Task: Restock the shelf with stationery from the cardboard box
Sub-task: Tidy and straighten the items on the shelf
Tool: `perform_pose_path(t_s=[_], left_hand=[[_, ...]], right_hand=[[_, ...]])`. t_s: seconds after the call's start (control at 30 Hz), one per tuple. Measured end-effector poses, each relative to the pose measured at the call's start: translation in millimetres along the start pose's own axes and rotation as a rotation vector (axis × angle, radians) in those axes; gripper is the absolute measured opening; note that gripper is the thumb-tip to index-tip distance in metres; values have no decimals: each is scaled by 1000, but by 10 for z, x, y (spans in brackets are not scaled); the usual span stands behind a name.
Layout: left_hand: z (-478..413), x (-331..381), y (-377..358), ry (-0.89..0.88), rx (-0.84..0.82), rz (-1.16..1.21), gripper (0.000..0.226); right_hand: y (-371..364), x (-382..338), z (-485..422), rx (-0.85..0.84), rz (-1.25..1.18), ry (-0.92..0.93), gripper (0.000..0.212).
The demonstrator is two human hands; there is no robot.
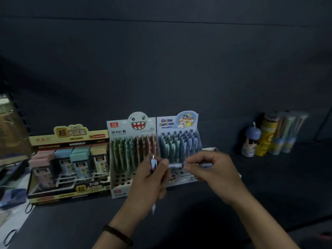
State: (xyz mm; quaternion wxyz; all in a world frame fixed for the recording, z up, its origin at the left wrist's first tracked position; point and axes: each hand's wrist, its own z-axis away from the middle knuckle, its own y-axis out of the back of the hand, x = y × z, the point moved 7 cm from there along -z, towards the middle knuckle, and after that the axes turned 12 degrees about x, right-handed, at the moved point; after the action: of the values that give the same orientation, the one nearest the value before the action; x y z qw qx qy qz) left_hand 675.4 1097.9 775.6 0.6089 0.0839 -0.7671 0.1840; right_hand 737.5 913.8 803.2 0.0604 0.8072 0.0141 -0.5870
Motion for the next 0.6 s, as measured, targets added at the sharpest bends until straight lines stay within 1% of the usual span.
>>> perform_pose_path(t_s=[0.1,0.17,0.2,0.33,0.4,0.47,0.53,0.6], left_hand=[[-6,-85,-157,23,-35,-5,29],[-30,-130,-264,42,-50,2,27],[-53,-150,-309,51,-52,3,25],[-140,-226,-411,54,-31,-15,19],[-156,-285,-420,67,-2,-3,17],[-174,-424,-403,164,55,113,14],[-177,-553,-404,281,115,280,19],[-180,-589,-362,265,165,327,27]], right_hand=[[249,98,-73,239,-263,-134,13],[319,92,-100,313,-382,-150,12],[338,78,-112,326,-380,-128,12],[415,-8,-169,358,-208,5,24],[460,-50,-233,402,-99,73,29],[507,-88,-322,459,51,183,28],[510,-119,-421,475,197,301,25],[469,-125,-514,464,302,385,25]])
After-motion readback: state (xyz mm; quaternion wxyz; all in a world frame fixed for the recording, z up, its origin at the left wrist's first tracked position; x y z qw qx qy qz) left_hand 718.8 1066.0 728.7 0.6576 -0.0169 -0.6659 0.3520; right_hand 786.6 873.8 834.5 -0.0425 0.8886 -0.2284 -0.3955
